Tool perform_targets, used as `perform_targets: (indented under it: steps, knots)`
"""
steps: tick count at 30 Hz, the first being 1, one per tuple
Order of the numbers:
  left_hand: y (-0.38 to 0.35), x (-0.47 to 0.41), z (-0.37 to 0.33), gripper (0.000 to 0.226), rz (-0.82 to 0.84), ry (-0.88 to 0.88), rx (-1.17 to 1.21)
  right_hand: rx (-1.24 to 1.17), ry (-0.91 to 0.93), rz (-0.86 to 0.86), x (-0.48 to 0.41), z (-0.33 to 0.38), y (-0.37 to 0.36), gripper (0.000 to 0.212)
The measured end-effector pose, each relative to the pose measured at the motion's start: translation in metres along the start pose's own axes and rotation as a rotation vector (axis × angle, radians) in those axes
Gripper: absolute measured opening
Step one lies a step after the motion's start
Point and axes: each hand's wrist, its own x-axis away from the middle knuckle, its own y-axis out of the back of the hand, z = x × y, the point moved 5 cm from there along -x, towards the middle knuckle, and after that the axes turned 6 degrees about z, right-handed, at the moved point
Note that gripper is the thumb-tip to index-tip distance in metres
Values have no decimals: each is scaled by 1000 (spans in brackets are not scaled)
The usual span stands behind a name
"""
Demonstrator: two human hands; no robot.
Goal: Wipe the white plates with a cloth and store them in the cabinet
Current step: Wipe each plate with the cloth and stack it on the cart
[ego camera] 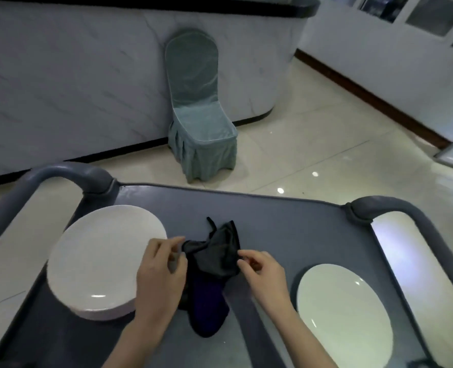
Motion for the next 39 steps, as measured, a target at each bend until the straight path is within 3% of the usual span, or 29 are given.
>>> perform_targets:
  steps: [5,14,19,24,39]
  knots:
    - [-106,34,-51,29,327,-61,83,116,-69,-108,26,-68,85,24]
    - [-229,83,-100,35,686,36,10,321,-347,-161,75,-187,181,57]
    - [-246,97,-102,44,641,121,0,329,-430,-114,85,-217,200,63]
    - [-250,99,-98,47,582,223,9,123,-443,-66,87,-230,208,65]
    - [-232,104,-80,51,560,494,292,-155,-396,-150,80,-233,207,36]
